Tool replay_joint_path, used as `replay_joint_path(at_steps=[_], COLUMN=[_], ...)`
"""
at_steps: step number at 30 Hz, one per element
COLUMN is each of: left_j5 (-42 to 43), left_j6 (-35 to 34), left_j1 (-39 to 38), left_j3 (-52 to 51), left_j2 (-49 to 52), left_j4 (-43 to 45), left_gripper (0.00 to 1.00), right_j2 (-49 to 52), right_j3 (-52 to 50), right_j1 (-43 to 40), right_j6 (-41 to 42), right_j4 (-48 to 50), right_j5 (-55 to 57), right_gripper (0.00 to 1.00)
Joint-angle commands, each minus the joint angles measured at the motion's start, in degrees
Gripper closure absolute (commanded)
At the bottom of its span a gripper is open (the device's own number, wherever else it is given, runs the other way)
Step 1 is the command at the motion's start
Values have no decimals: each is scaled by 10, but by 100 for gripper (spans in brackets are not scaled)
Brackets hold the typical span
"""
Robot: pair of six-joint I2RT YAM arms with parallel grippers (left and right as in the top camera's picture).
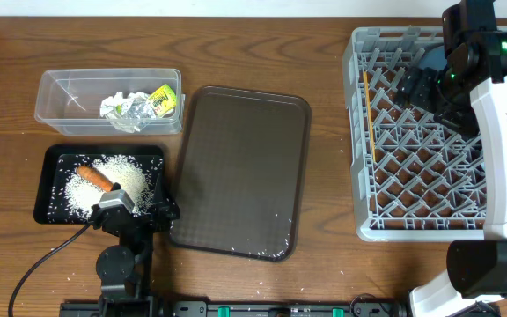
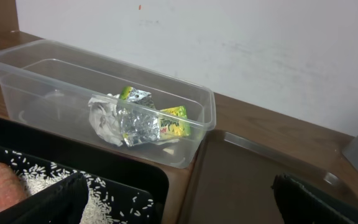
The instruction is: Sort waste into correct bins and load items into the dishwasher rack
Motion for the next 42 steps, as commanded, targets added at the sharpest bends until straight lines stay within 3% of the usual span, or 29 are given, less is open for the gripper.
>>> replay_joint_path(at_steps=[1,24,42], left_j5=[-19,-19,-19], left_j6=[9,9,9], left_j1=[3,3,3], left_j3=[-9,-9,-9], left_j2=[-3,-3,-3], left_j4=[-25,-25,-25], left_gripper=[3,3,3], right_j2=[2,-17,-285], right_j3=[-1,-1,-1], right_j1=[4,4,4], right_j6=[0,0,0], right_j4=[0,0,0], right_j5=[8,8,8], right_gripper=[1,1,1])
